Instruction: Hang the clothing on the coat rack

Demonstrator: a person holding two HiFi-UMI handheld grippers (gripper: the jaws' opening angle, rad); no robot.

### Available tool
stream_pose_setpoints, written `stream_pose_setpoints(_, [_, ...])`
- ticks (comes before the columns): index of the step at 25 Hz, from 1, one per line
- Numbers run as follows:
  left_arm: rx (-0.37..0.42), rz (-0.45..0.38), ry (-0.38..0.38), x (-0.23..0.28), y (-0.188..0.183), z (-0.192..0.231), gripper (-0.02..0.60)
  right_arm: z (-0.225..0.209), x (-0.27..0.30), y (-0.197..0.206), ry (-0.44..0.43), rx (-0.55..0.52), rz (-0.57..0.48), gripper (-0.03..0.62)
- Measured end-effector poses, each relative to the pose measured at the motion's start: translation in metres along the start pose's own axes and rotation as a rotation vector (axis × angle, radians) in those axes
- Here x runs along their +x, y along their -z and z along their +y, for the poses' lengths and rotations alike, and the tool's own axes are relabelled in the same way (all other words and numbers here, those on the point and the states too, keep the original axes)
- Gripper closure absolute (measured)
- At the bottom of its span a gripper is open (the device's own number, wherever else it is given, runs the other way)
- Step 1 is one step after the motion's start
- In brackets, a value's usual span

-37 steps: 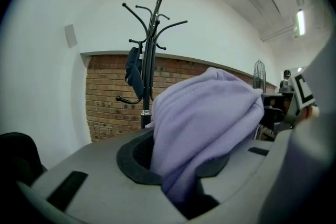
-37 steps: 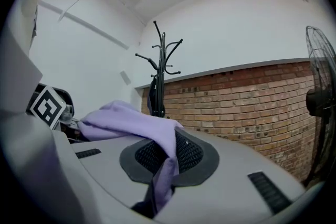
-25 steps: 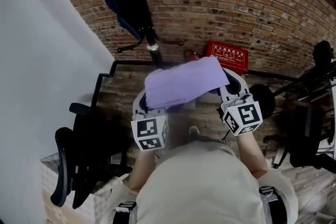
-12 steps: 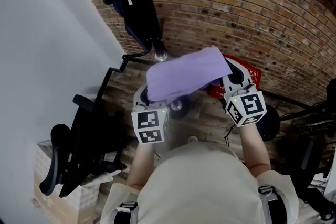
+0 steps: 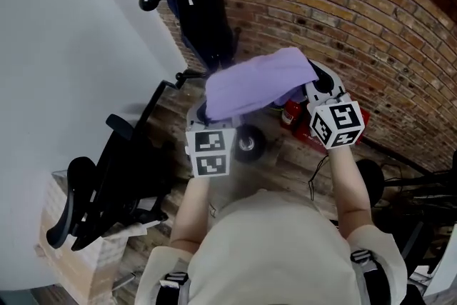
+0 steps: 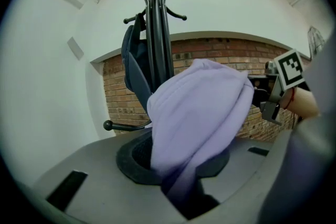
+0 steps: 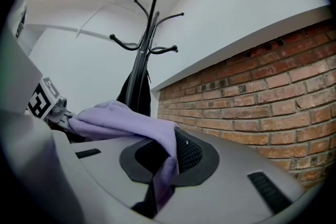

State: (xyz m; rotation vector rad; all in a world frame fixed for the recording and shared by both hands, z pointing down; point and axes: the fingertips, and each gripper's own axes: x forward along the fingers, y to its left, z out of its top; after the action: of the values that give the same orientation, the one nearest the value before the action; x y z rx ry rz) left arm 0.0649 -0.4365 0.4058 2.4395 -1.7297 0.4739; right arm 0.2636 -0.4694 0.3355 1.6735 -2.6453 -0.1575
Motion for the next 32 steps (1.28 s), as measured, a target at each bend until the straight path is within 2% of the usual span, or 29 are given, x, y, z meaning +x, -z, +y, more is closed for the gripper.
stream_pose_setpoints(7, [0.01,0.063,-0.054,0.024,0.008,0.008,0.474,-0.013,0.042,0.018,-0.047,0.008,0.03,0.577])
stream_pose_setpoints(15, [0.023,0.133,-0.087,0.046,0.029,0.012,0.469,-0.019,0.072,0.065,-0.057,0.058,0.121,0.577])
stream_pose_setpoints(32, [-0.008,0.147,-0.096,0.068,0.052,0.006,0.456,-0.001,0.086,0.144,-0.085,0.134,0.253,0.577])
